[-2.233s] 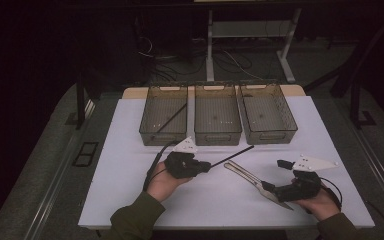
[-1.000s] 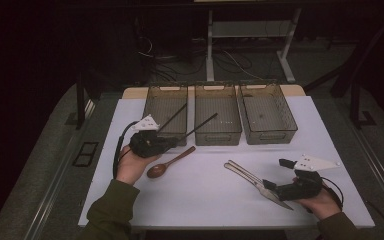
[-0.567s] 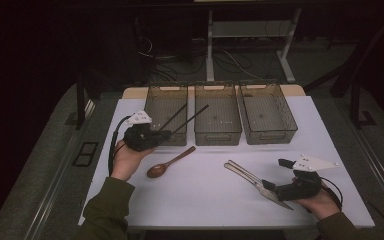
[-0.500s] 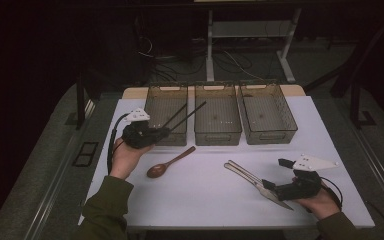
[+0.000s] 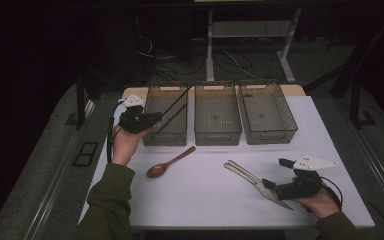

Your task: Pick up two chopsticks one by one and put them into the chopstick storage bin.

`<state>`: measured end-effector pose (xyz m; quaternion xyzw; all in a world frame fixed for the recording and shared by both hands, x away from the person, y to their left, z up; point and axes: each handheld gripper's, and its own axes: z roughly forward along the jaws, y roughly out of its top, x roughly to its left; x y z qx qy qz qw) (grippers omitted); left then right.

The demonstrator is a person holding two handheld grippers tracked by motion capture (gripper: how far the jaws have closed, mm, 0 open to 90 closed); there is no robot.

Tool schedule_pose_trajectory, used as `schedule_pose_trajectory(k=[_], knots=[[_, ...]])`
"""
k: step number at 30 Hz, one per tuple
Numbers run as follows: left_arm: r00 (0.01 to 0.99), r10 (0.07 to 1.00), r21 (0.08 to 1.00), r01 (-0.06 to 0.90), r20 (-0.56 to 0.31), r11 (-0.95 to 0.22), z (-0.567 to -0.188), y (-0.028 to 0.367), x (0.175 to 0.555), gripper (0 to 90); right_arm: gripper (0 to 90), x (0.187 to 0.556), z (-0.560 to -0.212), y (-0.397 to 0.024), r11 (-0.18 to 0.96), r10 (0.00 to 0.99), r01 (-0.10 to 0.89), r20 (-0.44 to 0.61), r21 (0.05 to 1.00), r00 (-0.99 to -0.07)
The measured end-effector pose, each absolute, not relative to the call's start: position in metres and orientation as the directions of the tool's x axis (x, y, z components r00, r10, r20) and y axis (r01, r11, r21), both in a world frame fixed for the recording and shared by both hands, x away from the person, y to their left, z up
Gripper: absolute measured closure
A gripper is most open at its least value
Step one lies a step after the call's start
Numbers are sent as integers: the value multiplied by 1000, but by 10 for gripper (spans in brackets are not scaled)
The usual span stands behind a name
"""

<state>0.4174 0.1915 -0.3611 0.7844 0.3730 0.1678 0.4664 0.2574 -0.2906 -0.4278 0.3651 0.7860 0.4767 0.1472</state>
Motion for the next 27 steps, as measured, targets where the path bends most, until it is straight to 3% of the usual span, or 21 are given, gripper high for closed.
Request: schedule_pose_trajectory(k=[12, 27], knots=[[600, 795, 824, 493, -88, -280, -370, 197, 448, 850, 30, 257, -428, -292, 277, 713, 432, 118, 858, -691], [583, 808, 797, 528, -87, -295, -380, 194, 454, 849, 31, 257, -428, -292, 276, 714, 435, 120, 857, -690]])
